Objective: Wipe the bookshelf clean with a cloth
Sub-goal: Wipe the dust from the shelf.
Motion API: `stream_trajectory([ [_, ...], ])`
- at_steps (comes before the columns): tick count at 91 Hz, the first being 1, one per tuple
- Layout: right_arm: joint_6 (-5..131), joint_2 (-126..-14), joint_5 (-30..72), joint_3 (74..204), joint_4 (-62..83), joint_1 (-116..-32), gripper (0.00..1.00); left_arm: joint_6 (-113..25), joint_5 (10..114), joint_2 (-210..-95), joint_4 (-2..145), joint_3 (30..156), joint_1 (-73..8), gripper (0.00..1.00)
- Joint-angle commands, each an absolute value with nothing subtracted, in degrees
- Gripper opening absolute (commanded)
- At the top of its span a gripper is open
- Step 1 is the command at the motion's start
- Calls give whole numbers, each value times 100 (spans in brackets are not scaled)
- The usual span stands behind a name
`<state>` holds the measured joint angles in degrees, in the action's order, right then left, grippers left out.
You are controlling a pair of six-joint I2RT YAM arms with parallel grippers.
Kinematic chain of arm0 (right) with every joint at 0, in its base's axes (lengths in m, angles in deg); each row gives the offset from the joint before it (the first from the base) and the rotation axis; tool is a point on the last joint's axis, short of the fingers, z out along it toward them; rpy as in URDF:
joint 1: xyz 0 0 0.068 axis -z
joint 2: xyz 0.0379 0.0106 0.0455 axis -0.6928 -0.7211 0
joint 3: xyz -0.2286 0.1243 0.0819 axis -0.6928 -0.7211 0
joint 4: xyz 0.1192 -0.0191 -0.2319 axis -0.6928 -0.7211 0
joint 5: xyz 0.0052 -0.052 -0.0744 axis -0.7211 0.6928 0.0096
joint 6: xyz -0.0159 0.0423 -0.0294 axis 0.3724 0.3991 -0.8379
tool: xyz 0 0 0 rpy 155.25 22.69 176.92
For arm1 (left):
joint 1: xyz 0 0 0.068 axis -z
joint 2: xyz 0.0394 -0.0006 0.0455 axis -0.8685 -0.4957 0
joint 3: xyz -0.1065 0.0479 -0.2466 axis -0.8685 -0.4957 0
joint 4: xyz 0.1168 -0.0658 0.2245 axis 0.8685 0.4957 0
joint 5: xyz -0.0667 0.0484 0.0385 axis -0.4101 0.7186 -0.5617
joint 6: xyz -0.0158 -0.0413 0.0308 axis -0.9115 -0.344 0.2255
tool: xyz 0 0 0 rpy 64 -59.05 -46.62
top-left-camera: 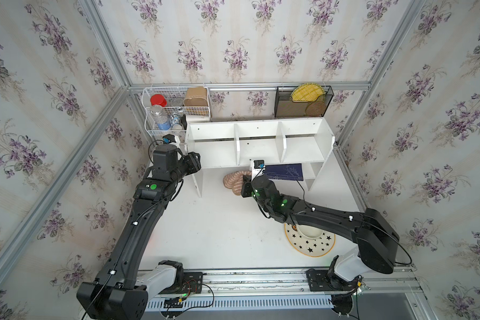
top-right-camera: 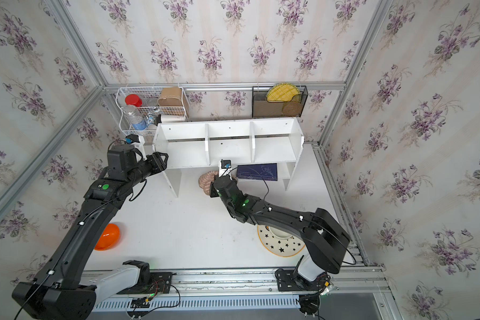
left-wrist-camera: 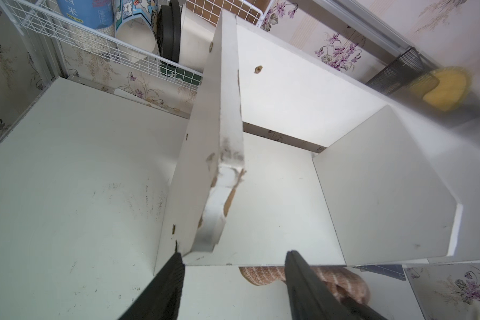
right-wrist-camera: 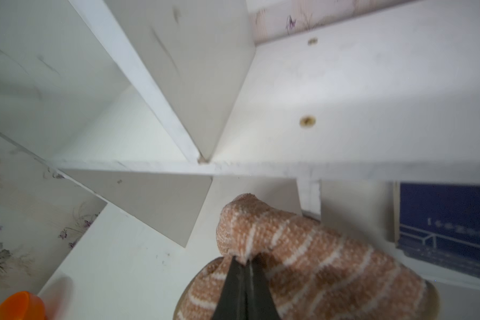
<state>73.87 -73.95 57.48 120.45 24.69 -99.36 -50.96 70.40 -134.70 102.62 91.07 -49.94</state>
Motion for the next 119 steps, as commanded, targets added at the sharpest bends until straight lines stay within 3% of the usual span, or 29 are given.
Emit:
stream_trajectory([
  [1,7790,-7738,5622,11585,2878,-9931,0,-4893,7136,-13447,9924,9051,-5000,56],
  [11,7954,-7900,5395,11294,3157,-9929,0,-4818,7136,-13406,9843,8946,-5000,45],
  [47,6824,-6947,6187,12183,2768,-9853,0,-4755,7366,-13486,9769,8815,-5003,28],
  [71,7458,-7544,5460,11830,2839,-9833,0,-4728,7391,-13697,9529,8751,-5000,12],
  [99,7853,-7191,5657,10958,3161,-9801,0,-4783,7450,-13665,9425,8623,-4996,0],
  [119,7701,-5932,6053,10165,2705,-8913,0,-4846,7468,-13573,9437,8602,-4992,0],
])
